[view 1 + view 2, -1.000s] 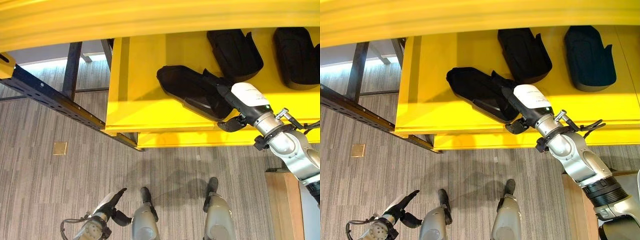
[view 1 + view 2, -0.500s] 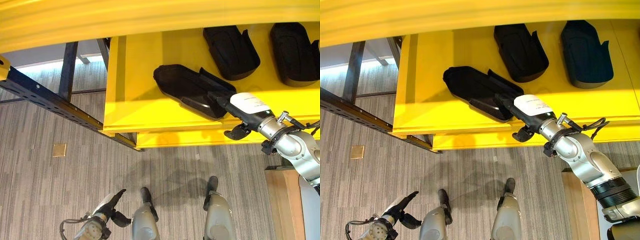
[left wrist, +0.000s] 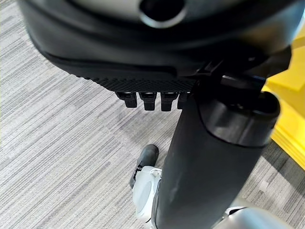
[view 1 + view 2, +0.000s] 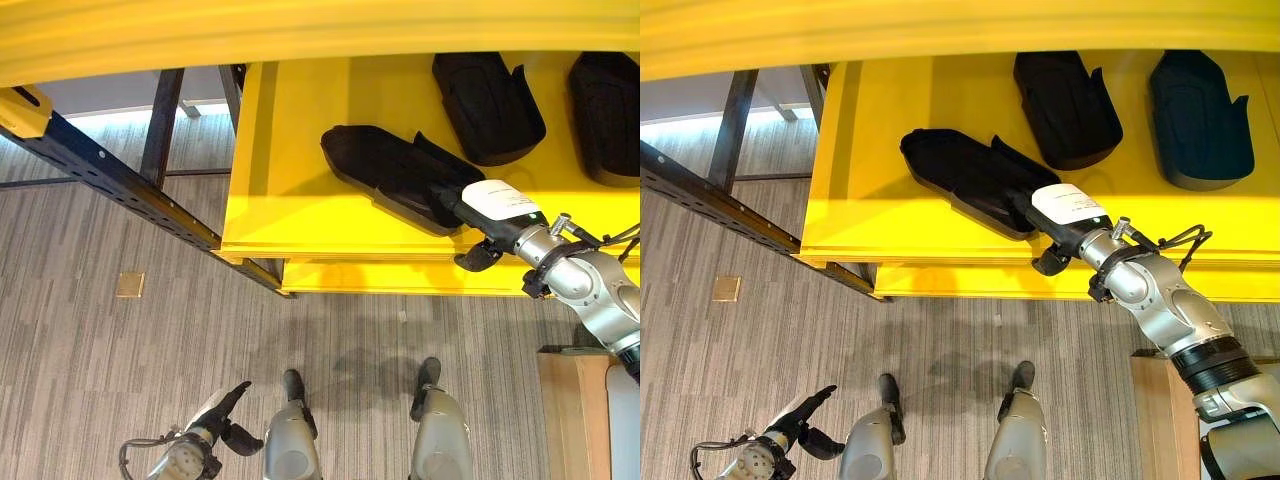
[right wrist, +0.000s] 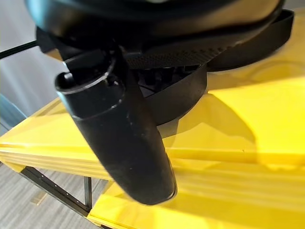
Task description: Move parts from the plastic box to the shelf.
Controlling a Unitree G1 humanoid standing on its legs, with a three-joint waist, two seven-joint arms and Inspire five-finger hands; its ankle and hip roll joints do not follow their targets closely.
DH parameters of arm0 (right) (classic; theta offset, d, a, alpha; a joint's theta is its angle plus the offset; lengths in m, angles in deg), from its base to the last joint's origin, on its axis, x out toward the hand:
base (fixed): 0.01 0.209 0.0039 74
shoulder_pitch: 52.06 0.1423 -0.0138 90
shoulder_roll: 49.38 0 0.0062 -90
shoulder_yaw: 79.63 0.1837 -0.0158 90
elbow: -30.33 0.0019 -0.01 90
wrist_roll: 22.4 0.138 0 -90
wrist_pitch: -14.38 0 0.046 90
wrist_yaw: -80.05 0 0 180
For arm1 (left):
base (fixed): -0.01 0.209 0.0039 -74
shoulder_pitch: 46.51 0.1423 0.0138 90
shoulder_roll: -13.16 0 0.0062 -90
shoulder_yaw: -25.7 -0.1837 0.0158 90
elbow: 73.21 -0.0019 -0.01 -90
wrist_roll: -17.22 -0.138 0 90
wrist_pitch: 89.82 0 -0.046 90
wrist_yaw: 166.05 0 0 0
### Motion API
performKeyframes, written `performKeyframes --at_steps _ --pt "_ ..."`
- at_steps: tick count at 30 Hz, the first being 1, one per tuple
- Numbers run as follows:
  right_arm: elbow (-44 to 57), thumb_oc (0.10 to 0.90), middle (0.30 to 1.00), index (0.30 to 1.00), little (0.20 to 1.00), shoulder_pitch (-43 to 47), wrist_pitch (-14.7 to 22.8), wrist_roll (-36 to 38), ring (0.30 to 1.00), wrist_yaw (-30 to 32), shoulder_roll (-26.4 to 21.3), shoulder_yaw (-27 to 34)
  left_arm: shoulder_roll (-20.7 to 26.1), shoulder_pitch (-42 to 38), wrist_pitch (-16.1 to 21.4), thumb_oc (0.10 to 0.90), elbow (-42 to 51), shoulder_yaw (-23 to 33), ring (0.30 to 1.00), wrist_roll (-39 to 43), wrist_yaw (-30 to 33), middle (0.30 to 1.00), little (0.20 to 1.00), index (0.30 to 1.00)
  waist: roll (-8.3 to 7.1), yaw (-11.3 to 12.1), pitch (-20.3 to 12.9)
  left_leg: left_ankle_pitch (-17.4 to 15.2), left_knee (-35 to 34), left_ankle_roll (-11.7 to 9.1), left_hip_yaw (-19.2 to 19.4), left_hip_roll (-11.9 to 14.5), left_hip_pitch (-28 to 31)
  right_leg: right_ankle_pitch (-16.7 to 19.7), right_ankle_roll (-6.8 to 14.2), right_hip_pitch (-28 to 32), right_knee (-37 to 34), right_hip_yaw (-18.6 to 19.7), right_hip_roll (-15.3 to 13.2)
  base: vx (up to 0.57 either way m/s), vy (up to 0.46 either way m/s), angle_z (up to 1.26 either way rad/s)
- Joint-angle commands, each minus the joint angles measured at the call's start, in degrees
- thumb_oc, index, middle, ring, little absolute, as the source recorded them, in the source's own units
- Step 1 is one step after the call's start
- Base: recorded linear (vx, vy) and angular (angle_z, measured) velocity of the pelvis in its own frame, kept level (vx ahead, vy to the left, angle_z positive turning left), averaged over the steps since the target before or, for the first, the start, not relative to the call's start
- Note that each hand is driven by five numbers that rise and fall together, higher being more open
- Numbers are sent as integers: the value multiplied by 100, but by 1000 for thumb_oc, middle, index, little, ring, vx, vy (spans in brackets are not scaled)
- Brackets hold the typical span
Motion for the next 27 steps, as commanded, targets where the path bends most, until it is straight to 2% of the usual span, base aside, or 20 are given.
performKeyframes --at_steps 1,2,3,4,5,8,14,21,22,27 --pt "-161 900 1000 1000 1000 476 -46 96 1000 291 128 -36 356 279 -75 900 112 -138 1000 33 -43 1000 1000 1000 -10 93 -319 -45 248 68 264 181 -114 -1014 48 71 765 -5 71 15 4 4" --pt "-214 839 915 915 915 509 -71 101 915 278 139 -55 360 276 -84 900 119 -151 1000 36 -43 1000 1000 1000 -8 99 -319 -43 248 64 259 180 -118 -1016 48 67 771 -7 67 17 3 3" --pt "-266 743 780 780 780 537 -86 106 780 275 141 -82 366 277 -78 900 116 -162 1000 44 -36 1000 1000 1000 -8 107 -317 -43 252 60 257 180 -124 -1019 49 66 775 -11 65 11 -1 3" --pt "-327 625 616 616 616 565 -76 102 616 306 158 -113 368 269 -63 900 101 -161 1000 44 -36 1000 1000 1000 -5 118 -315 -45 253 63 250 175 -129 -1022 49 60 781 -10 63 10 -2 3" --pt "-509 400 300 300 300 683 -56 75 300 330 209 -206 379 254 -32 900 78 -201 1000 60 -15 1000 1000 1000 -2 145 -311 -50 253 65 239 164 -127 -1027 49 60 787 -10 57 0 0 0" --pt "-603 400 300 300 300 710 -79 20 300 367 246 -287 382 227 -36 900 74 -213 1000 78 -17 1000 1000 1000 4 162 -308 -34 234 61 232 165 -125 -1019 55 64 783 -31 49 0 0 0" --pt "-723 400 300 300 300 779 184 505 300 419 450 -338 360 180 -9 900 60 -250 1000 148 -8 1000 1000 1000 40 186 -317 -37 204 68 223 138 -77 -1013 61 116 749 -41 28 2 7 2" --pt "-321 400 300 300 300 570 -17 782 300 463 827 -269 275 183 64 900 34 -219 1000 128 19 1000 1000 1000 51 153 -327 -55 212 83 254 115 -49 -1002 68 140 718 -11 27 3 6 0" --pt "-216 400 300 300 300 544 -183 920 300 469 1095 -269 204 128 74 900 -17 -250 1000 121 38 1000 1000 1000 73 139 -342 -73 230 96 265 94 -29 -1005 65 158 711 12 35 25 44 -2" --pt "-251 400 300 300 300 685 -366 1056 300 625 1515 -402 93 23 97 900 -115 -353 1000 146 93 1000 1000 1000 131 154 -368 -84 198 118 285 39 33 -995 65 218 655 13 32 29 48 2"
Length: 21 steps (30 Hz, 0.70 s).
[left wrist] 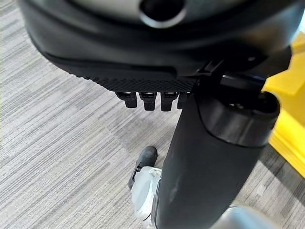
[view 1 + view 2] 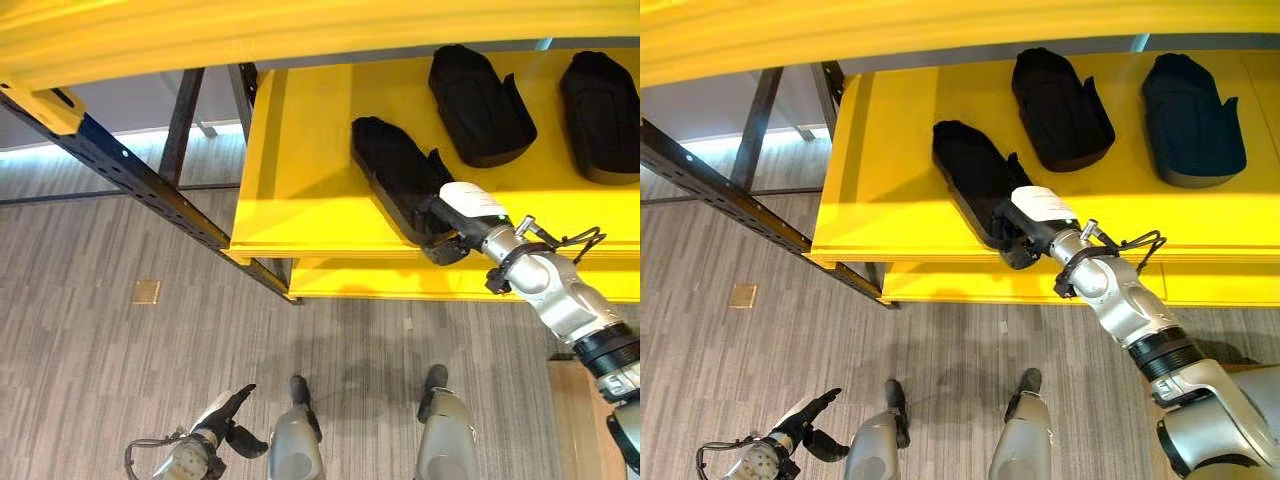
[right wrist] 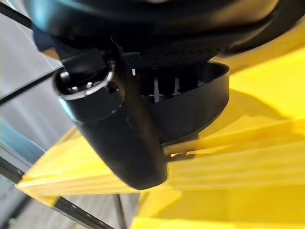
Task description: Move parts from the plastic box to the shelf.
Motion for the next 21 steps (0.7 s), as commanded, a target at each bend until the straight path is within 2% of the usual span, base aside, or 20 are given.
performKeyframes --at_steps 1,4,11,17,18,21 --pt "129 400 300 300 300 446 140 450 300 296 423 -45 332 27 118 900 -5 -246 1000 165 160 1000 1000 1000 -199 169 -123 -133 105 122 363 -42 132 -860 174 339 367 15 40 20 49 3" --pt "92 400 300 300 300 604 85 498 300 304 574 -57 310 -16 101 900 -8 -299 1000 142 186 1000 1000 1000 -172 199 -127 -145 101 129 360 -72 152 -862 180 354 370 11 24 16 38 4" --pt "101 400 300 300 300 1128 -142 50 300 150 1064 -462 251 -76 24 900 9 -492 1000 179 262 1000 1000 1000 -101 330 -113 -160 122 147 326 -132 153 -860 195 364 413 -30 -46 18 36 2" --pt "120 400 300 300 300 1337 -694 122 300 140 1268 -682 247 -82 -7 900 38 -529 1000 145 213 1000 1000 1000 -99 416 -111 -152 97 151 314 -150 170 -833 207 395 386 -81 -78 7 8 2" --pt "46 400 300 300 300 1399 -930 330 300 248 1339 -702 248 -89 -4 900 48 -564 1000 130 208 1000 1000 1000 -103 443 -102 -155 108 153 317 -147 163 -819 208 400 375 -99 -91 5 8 3" --pt "-201 400 300 300 300 1464 -1187 746 300 546 1484 -627 248 -106 -55 900 114 -649 1000 167 220 1000 1000 1000 -87 480 -92 -161 107 157 317 -158 172 -804 212 415 368 -128 -118 4 11 0"
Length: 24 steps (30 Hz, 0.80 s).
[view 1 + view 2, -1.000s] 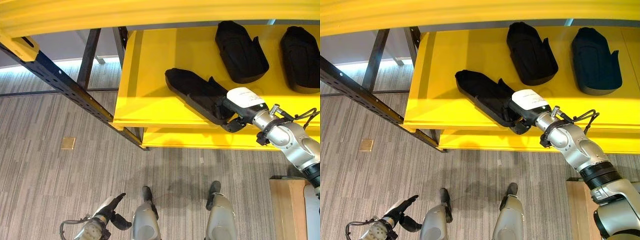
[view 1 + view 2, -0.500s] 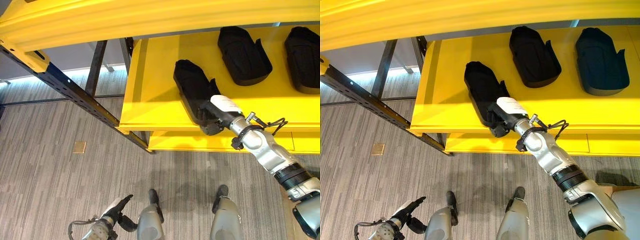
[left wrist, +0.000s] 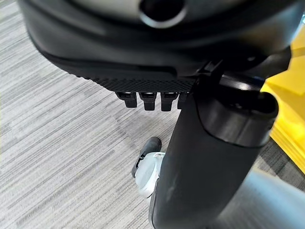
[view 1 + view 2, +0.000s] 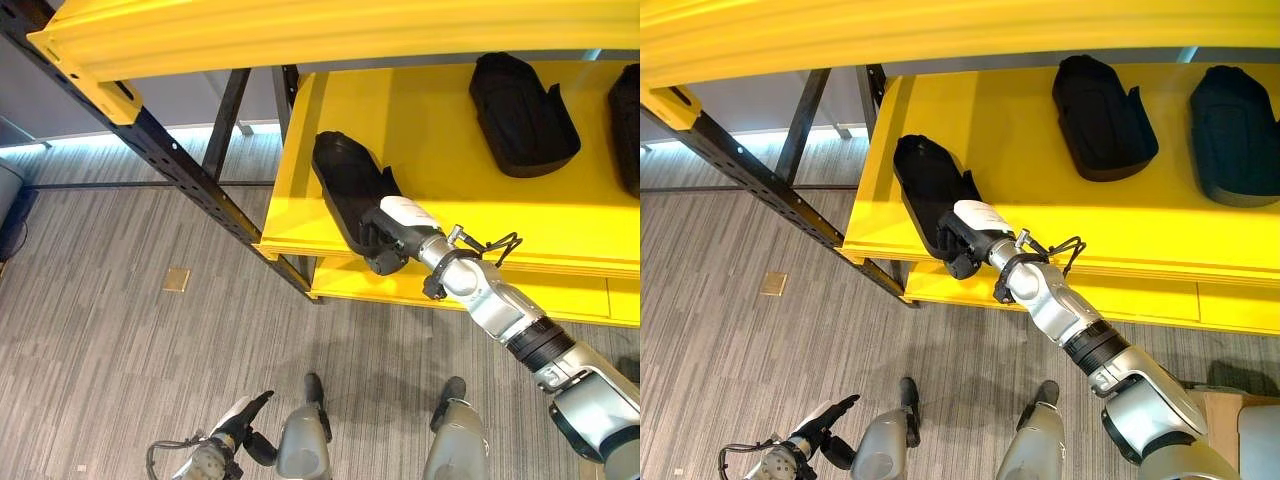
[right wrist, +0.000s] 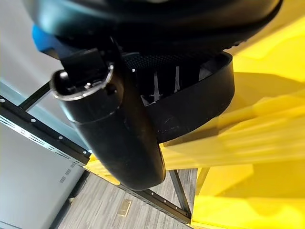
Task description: Move parts from the plastic box to the shelf.
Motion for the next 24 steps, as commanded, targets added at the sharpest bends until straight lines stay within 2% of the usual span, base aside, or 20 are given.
performKeyframes --at_steps 1,6,9,14,24 --pt "-268 400 300 300 300 868 -113 621 300 541 315 261 424 -88 -33 900 166 -266 1000 182 122 1000 1000 1000 -124 44 -68 -204 115 153 374 7 196 -802 158 410 300 -84 56 16 37 1" --pt "-705 400 300 300 300 1086 -176 1352 300 771 463 546 440 -163 -164 900 332 -464 1000 360 141 1000 1000 1000 -69 79 -47 -219 123 163 376 -27 194 -786 165 410 296 -98 21 8 48 5" --pt "-1105 400 300 300 300 1245 -36 1879 300 954 561 768 430 -210 -224 900 379 -567 1000 460 139 1000 1000 1000 -27 119 -54 -234 135 169 372 -49 197 -790 166 451 283 -124 -3 23 57 6" --pt "-1338 400 300 300 300 1379 104 2140 300 928 519 1017 443 -189 -318 900 534 -657 1000 582 130 1000 1000 1000 15 158 -58 -246 149 169 330 -76 196 -813 161 480 313 -151 -24 16 42 4" --pt "-1544 400 300 300 300 1588 122 1620 300 542 344 853 441 -160 -461 900 693 -725 1000 666 128 1000 1000 1000 22 246 -24 -241 161 163 271 -90 191 -824 157 553 311 -230 -59 4 8 2"
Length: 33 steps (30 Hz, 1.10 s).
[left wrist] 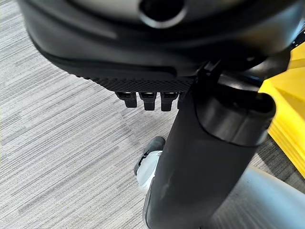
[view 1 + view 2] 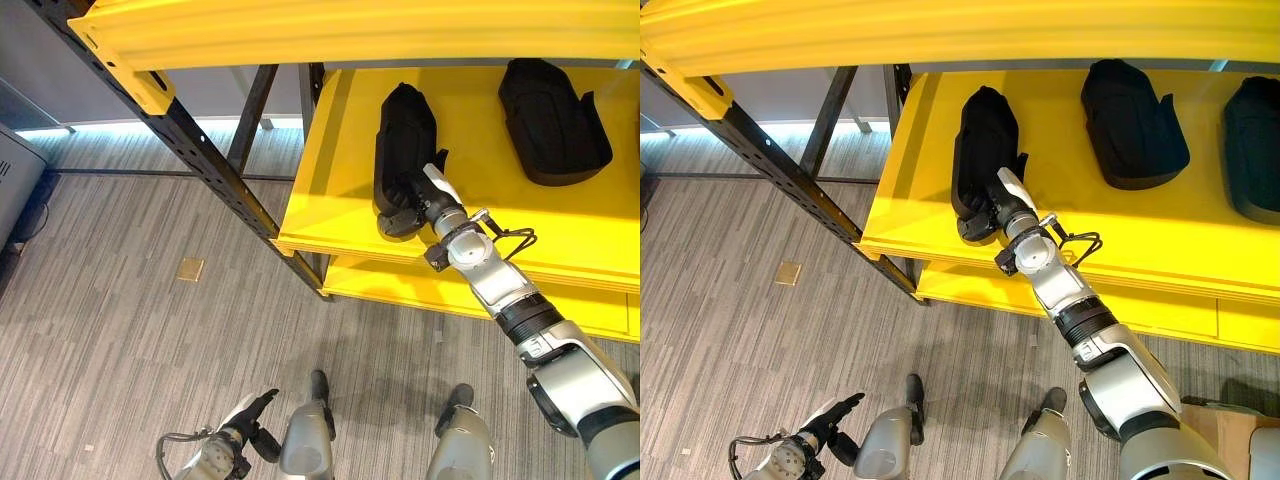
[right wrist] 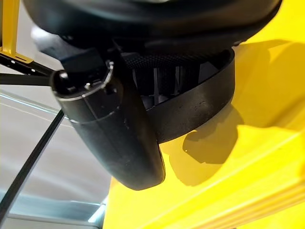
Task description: Move parts from the plastic box to the shelf.
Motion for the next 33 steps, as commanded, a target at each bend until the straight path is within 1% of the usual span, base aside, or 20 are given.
performKeyframes --at_steps 1,5,7,11,13,16,17,20,22,23,27,28,30,33 --pt "-238 400 300 300 300 1002 432 -233 300 -72 -53 71 412 -2 115 900 359 -324 1000 249 92 1000 1000 1000 -54 75 -45 -247 170 162 401 12 185 -830 98 352 400 -60 53 0 0 0" --pt "-433 400 300 300 300 1196 511 -295 300 -7 -112 -95 420 -6 102 900 357 -355 1000 283 108 1000 1000 1000 -62 137 -3 -224 170 153 371 24 163 -816 97 356 399 -105 37 10 16 4" --pt "-559 400 300 300 300 1318 555 -450 300 -9 -153 -109 455 7 98 900 386 -372 1000 314 102 1000 1000 1000 -60 175 24 -221 180 145 348 23 129 -812 103 330 419 -128 21 3 30 4" --pt "-760 400 300 300 300 1517 695 -498 300 186 -220 -230 454 43 129 900 357 -401 1000 359 160 1000 1000 1000 -71 259 64 -207 186 141 307 25 81 -798 111 322 418 -186 3 6 35 7" --pt "-816 400 300 300 300 1629 663 -538 300 287 -229 -240 453 51 110 900 367 -419 1000 361 167 1000 1000 1000 -86 301 92 -195 188 140 289 25 47 -782 116 304 422 -219 -9 9 54 3" --pt "-981 400 300 300 300 1792 713 -473 300 506 -282 -253 429 87 145 900 327 -460 1000 409 235 1000 1000 1000 -106 361 125 -195 209 140 262 26 10 -773 121 309 432 -267 -36 30 67 8" --pt "-1100 400 300 300 300 1914 790 -511 300 603 -327 -237 430 112 163 900 314 -465 1000 467 285 1000 1000 1000 -129 410 142 -189 219 135 230 25 -21 -753 132 323 403 -302 -35 44 80 10" --pt "-1259 400 300 300 300 2064 832 -435 300 673 -440 -248 455 126 109 900 314 -477 1000 467 270 1000 1000 1000 -155 487 188 -186 255 142 190 13 -93 -710 164 321 383 -362 -75 22 114 8" --pt "-1341 400 300 300 300 2126 809 -402 300 676 -482 -263 463 161 155 900 240 -466 1000 486 295 1000 1000 1000 -185 523 221 -224 299 152 178 -14 -91 -722 194 373 386 -391 -109 38 100 11" --pt "-1393 400 300 300 300 2170 765 -264 300 662 -513 -267 468 170 194 900 214 -469 1000 476 263 1000 1000 1000 -201 559 226 -234 337 176 155 -37 -123 -695 207 390 374 -410 -124 49 128 15" --pt "-1562 400 300 300 300 2207 723 -270 300 692 -511 -272 466 194 273 900 132 -492 1000 431 222 1000 1000 1000 -255 624 264 -338 478 244 131 -117 -153 -689 277 543 341 -446 -209 42 121 8" --pt "-1681 400 300 300 300 2254 664 -234 300 742 -493 -288 459 168 304 900 60 -532 1000 419 203 1000 1000 1000 -282 669 263 -355 501 285 128 -165 -173 -639 308 647 286 -478 -258 52 94 4" --pt "-1816 400 300 300 300 2268 676 -180 300 858 -512 -281 473 144 354 900 53 -584 1000 344 162 1000 1000 1000 -312 706 257 -365 505 320 149 -202 -190 -573 325 779 172 -512 -277 64 68 9" --pt "-1935 400 300 300 300 2350 672 -147 300 902 -520 -267 524 153 318 900 88 -633 1000 439 245 1000 1000 1000 -346 762 258 -380 523 317 177 -216 -216 -492 354 910 -19 -587 -278 20 -11 6"
